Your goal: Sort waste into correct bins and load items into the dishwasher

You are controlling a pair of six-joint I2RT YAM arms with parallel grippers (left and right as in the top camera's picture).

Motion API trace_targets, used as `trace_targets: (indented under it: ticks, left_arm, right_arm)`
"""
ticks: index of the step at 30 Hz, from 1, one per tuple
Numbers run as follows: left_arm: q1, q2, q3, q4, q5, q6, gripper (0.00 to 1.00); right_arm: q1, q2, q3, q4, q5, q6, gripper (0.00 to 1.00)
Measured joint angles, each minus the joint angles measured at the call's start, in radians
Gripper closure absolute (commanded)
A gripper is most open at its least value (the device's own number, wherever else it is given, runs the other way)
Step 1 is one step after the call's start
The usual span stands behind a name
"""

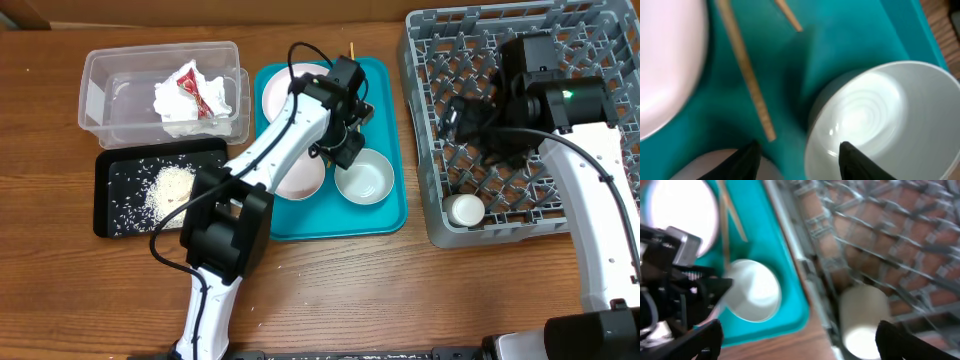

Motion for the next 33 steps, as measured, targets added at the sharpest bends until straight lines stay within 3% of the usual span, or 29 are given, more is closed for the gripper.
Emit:
trace_targets:
  ticks: [5, 11, 15, 23, 25, 29, 33]
  left_arm:
    - [0.077, 0.0, 0.154, -0.108, 0.001, -0.05, 0.44]
    - [0.179, 0.0, 0.298, -0.169, 0.0, -0.078, 0.41]
    - [0.227, 0.0, 0.327, -0.168, 0.0, -0.116, 0.39]
    - [0.325, 0.0, 0.327, -0.141, 0.001, -0.189, 0.31]
    - [0.355, 0.0, 0.327, -0.123, 0.001, -0.194, 0.25]
    - [0.397, 0.0, 0.327, -0.103, 0.0, -0.208, 0.0]
    - [0.4, 0.0, 0.327, -0.103, 0.0, -0.216, 0.0]
  right_arm:
    - [0.08, 0.024, 0.0, 0.091, -0.051, 0.007, 0.09]
    - [0.211, 0.169, 0.0, 0.082, -0.051, 0.036, 0.21]
    - [0.282, 0.27, -0.002, 0.05, -0.002, 0.084, 0.35]
    - [0.332, 0.332, -0.033, 0.051, 0.125, 0.185, 0.5]
    - [0.332, 0.333, -0.064, 0.087, 0.136, 0.193, 0.55]
    - [0.332, 0.336, -0.133, 0.15, 0.146, 0.203, 0.59]
    - [0.332, 0.337, -0.19, 0.213, 0.15, 0.206, 0.63]
